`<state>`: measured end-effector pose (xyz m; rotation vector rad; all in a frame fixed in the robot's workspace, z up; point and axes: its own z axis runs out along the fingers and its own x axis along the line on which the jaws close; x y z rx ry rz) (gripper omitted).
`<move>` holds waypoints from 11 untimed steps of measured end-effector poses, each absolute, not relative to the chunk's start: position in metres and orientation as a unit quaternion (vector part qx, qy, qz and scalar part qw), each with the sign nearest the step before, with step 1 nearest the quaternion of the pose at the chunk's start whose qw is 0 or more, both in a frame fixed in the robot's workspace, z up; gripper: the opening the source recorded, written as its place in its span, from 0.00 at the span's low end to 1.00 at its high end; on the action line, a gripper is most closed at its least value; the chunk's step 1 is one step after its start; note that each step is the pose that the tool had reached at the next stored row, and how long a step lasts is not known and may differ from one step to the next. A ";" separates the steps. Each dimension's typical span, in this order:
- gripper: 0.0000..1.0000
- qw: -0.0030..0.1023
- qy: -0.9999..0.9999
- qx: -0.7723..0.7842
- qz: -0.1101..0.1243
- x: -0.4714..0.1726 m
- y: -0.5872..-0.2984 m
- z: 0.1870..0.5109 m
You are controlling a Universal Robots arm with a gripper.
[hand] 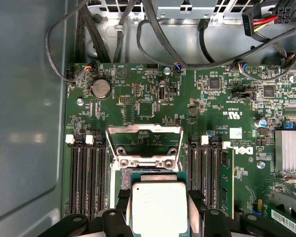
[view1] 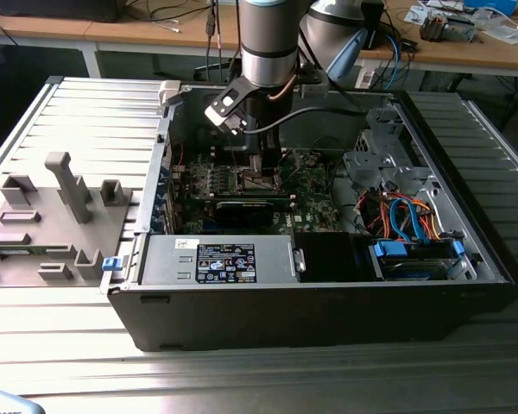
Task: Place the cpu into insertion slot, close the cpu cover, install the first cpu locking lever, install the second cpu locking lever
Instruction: 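Place the cpu into insertion slot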
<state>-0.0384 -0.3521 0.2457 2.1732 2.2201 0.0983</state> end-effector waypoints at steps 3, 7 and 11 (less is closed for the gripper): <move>0.55 0.017 0.714 0.699 0.032 -0.039 -0.352 0.245; 0.55 0.019 0.714 0.699 0.029 -0.039 -0.347 0.245; 0.55 0.021 0.714 0.699 0.027 -0.039 -0.345 0.241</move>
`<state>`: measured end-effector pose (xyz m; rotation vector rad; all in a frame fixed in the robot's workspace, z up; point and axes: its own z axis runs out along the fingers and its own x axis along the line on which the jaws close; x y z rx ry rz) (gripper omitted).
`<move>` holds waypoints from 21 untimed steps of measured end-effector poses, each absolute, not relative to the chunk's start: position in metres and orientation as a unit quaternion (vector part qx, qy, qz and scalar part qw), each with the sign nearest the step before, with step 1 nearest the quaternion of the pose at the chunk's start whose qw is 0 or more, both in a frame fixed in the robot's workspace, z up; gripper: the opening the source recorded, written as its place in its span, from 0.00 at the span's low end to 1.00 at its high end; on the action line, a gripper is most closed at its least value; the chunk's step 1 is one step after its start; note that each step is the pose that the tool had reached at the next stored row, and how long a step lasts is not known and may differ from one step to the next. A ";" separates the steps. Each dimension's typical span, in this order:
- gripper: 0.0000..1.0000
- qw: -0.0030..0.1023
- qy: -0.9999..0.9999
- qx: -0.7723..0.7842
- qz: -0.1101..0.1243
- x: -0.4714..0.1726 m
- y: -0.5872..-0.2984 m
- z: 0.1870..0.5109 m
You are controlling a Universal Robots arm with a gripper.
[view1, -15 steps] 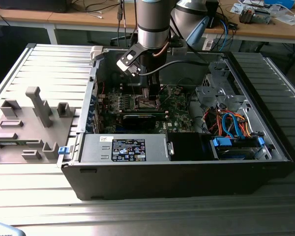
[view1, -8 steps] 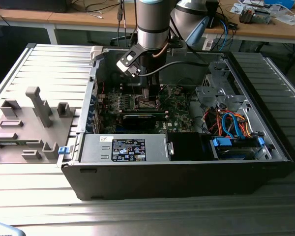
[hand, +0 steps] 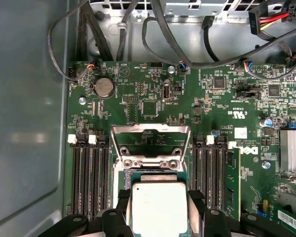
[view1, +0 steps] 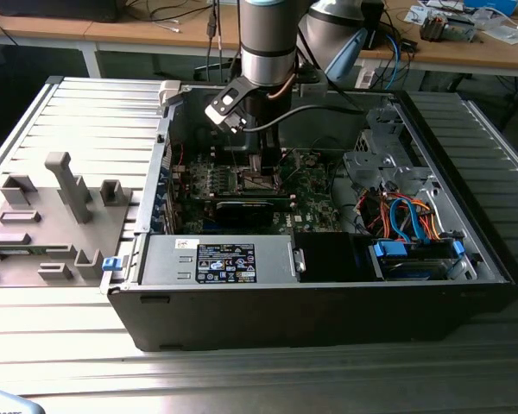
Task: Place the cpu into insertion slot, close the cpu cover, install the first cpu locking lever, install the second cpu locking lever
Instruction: 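Place the cpu into insertion slot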
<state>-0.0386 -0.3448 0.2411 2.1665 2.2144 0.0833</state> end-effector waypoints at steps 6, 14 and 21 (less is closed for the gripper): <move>0.55 0.022 0.714 0.699 0.027 -0.039 -0.345 0.239; 0.55 0.022 0.714 0.699 0.027 -0.039 -0.345 0.237; 0.55 0.022 0.714 0.699 0.027 -0.039 -0.345 0.236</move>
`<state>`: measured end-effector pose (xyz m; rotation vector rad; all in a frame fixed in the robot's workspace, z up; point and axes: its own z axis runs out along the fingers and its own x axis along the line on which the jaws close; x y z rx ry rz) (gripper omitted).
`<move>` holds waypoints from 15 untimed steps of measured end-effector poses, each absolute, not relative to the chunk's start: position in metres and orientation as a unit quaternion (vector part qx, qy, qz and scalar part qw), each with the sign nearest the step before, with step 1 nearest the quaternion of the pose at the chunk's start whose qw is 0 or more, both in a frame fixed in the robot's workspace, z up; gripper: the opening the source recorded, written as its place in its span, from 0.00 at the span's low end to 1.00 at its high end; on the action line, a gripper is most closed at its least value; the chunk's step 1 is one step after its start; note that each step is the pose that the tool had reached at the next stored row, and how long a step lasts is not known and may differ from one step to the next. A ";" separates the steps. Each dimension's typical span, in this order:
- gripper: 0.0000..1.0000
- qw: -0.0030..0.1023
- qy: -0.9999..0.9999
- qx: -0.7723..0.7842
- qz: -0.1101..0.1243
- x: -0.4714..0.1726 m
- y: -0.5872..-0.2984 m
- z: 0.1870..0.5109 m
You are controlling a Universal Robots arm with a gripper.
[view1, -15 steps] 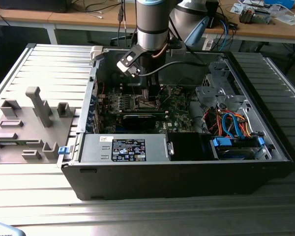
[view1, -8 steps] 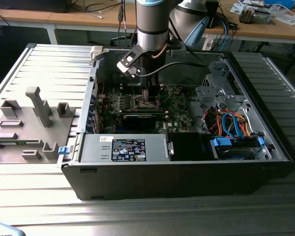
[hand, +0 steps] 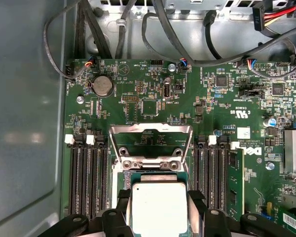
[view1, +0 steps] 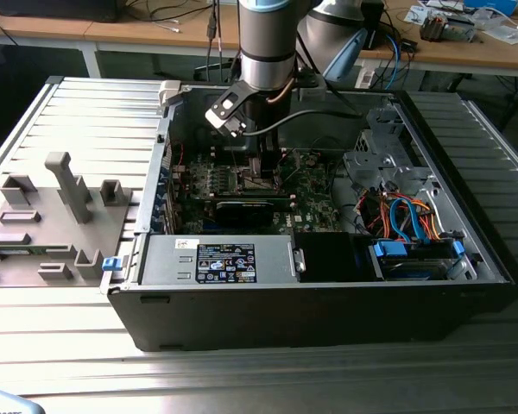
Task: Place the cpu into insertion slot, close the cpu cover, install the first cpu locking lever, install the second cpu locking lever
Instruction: 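Place the cpu into insertion slot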
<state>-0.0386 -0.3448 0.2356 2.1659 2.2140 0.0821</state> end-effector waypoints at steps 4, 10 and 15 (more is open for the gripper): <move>0.55 0.022 0.714 0.699 0.027 -0.039 -0.345 0.235; 0.55 0.022 0.714 0.699 0.027 -0.039 -0.345 0.233; 0.55 0.022 0.714 0.699 0.027 -0.039 -0.345 0.232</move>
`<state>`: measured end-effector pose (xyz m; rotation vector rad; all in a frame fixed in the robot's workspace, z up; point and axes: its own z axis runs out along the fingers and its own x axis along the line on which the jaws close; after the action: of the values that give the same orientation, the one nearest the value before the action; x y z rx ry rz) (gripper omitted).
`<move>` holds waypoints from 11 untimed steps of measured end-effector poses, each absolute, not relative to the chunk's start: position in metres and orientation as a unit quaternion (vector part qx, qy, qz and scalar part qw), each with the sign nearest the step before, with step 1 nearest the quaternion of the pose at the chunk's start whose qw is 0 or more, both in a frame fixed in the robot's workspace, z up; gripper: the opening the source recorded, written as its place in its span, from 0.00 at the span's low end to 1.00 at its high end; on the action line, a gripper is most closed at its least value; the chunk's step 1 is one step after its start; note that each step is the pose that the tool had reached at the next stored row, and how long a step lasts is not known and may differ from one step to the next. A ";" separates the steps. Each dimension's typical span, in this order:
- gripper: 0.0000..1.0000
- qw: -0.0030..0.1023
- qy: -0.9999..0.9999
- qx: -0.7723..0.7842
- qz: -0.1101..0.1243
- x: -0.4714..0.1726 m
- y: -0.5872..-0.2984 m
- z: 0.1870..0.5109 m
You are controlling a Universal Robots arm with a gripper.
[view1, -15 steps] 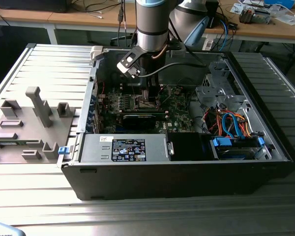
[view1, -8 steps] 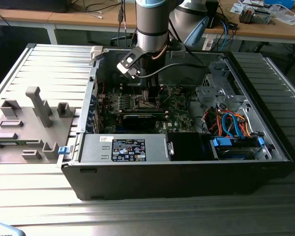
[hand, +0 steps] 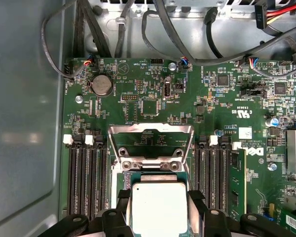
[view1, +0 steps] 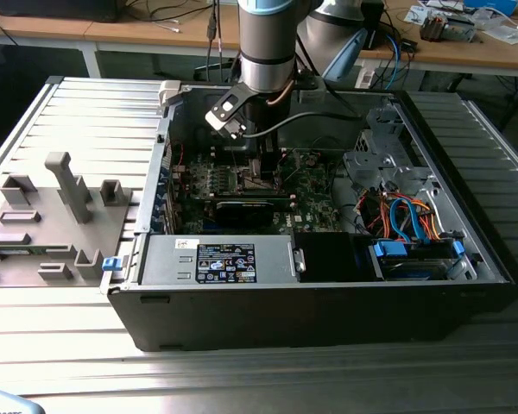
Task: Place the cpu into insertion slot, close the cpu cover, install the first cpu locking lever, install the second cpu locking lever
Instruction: 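Place the cpu into insertion slot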
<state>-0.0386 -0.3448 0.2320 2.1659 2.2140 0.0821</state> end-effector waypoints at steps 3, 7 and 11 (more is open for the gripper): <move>0.55 0.022 0.714 0.699 0.027 -0.039 -0.345 0.230; 0.55 0.022 0.714 0.699 0.027 -0.039 -0.345 0.229; 0.55 0.022 0.714 0.699 0.027 -0.039 -0.345 0.228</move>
<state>-0.0386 -0.3448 0.2282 2.1659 2.2140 0.0822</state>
